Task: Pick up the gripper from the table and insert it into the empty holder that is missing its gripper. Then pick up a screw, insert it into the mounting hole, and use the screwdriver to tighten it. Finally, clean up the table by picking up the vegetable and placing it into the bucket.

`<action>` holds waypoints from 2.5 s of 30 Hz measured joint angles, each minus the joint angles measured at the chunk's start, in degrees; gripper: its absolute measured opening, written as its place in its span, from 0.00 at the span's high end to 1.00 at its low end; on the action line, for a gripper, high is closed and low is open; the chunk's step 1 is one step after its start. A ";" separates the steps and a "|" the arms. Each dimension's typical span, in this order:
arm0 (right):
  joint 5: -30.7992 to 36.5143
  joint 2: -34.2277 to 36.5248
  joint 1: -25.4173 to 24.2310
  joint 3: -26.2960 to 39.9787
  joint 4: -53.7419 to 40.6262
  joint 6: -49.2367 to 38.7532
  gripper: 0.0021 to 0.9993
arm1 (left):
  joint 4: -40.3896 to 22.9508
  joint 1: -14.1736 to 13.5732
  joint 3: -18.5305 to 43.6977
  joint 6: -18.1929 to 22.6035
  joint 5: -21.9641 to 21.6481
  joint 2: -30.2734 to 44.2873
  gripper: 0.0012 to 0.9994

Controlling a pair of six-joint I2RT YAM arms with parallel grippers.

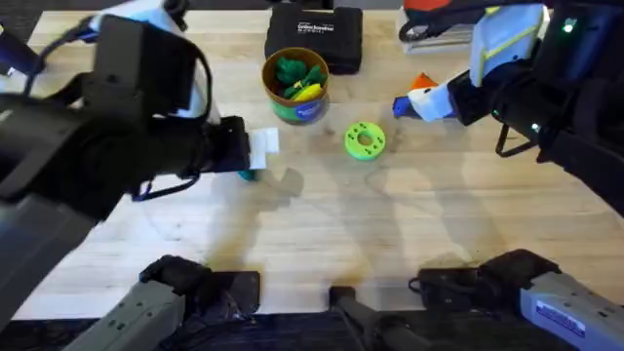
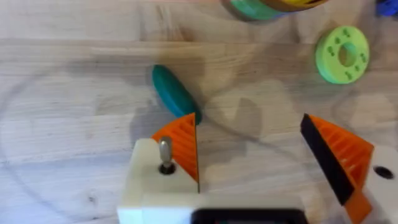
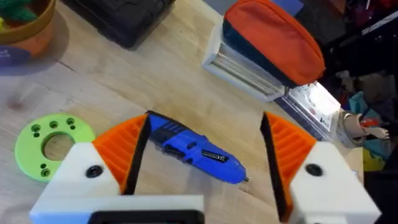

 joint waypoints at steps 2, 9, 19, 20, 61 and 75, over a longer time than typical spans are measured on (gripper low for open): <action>0.00 -0.02 0.00 0.00 0.00 0.00 0.01 | 0.67 0.19 0.00 0.00 -0.37 3.72 0.01; 0.00 -0.02 0.00 0.00 -0.60 0.00 0.01 | 2.03 1.04 0.00 -2.09 -2.46 12.32 0.01; -0.15 -0.02 0.00 0.00 -3.08 0.00 0.01 | 4.66 7.21 0.07 -14.83 -4.57 25.73 0.01; -0.15 -0.01 0.00 0.00 -3.10 0.00 0.01 | 5.66 7.40 0.07 -15.83 -4.62 26.61 0.01; -0.15 -0.02 0.00 0.00 -3.23 0.02 0.01 | 15.01 6.84 20.41 -20.59 8.33 29.51 0.98; -0.15 0.00 0.00 0.00 -3.25 0.00 0.01 | 22.33 6.24 20.48 -20.82 10.13 37.43 0.09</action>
